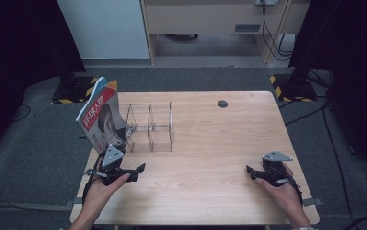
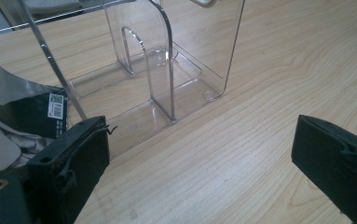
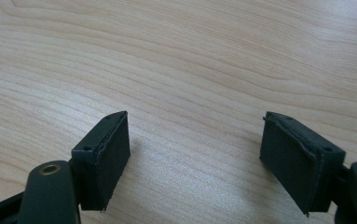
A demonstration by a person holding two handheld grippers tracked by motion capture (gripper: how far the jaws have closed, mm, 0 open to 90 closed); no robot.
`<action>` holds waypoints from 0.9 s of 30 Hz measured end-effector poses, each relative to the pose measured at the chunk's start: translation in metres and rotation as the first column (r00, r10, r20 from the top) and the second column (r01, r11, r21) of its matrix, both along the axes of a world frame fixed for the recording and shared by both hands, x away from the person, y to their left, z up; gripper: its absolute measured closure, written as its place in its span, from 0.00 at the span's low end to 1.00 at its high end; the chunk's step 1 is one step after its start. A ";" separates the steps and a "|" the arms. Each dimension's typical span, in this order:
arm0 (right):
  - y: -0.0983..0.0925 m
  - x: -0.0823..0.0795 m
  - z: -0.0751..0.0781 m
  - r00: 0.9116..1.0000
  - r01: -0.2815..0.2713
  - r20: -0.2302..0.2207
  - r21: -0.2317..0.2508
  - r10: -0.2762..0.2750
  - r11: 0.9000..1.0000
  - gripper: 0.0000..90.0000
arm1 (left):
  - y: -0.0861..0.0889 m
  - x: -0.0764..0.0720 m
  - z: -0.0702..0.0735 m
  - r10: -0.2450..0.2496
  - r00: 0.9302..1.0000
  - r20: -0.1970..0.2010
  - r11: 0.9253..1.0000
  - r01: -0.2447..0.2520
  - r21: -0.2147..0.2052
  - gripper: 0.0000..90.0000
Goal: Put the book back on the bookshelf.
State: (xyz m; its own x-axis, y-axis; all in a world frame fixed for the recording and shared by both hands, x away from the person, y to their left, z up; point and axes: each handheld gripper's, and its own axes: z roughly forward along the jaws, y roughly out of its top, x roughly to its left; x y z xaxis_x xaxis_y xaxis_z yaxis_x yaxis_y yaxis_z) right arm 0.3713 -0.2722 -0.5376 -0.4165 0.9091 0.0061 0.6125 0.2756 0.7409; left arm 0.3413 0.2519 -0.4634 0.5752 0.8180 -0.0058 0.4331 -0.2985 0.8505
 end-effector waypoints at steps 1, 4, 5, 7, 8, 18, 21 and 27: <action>0.000 0.000 0.000 1.000 0.000 0.000 0.001 0.000 1.000 0.27 | -0.001 0.001 0.000 -0.004 1.000 0.001 1.000 0.004 0.002 0.04; 0.000 0.000 0.000 1.000 -0.001 -0.002 0.000 0.001 1.000 0.27 | -0.005 0.004 0.001 -0.011 1.000 -0.003 1.000 0.011 0.007 0.04; 0.000 0.000 0.000 1.000 -0.001 -0.002 0.000 0.001 1.000 0.27 | -0.007 0.005 0.000 -0.013 1.000 -0.004 1.000 0.013 0.010 0.04; 0.000 0.000 0.000 1.000 0.000 0.000 0.000 0.000 1.000 0.27 | -0.010 0.007 0.000 -0.020 1.000 -0.006 1.000 0.020 0.017 0.04; 0.000 0.000 0.000 1.000 0.000 0.000 0.000 0.000 1.000 0.27 | -0.011 0.008 0.000 -0.022 1.000 -0.009 1.000 0.022 0.019 0.04; 0.000 0.000 0.000 1.000 -0.001 -0.001 0.000 0.001 1.000 0.27 | -0.026 0.017 0.000 -0.045 0.999 -0.018 0.999 0.046 0.023 0.04; 0.000 0.000 0.000 1.000 -0.001 -0.002 0.000 0.001 1.000 0.27 | -0.033 0.020 0.000 -0.054 0.998 -0.023 0.998 0.055 0.029 0.04; 0.000 0.000 0.000 1.000 -0.001 -0.001 0.001 0.001 1.000 0.27 | -0.046 0.026 -0.001 -0.067 0.997 -0.029 0.997 0.067 0.031 0.04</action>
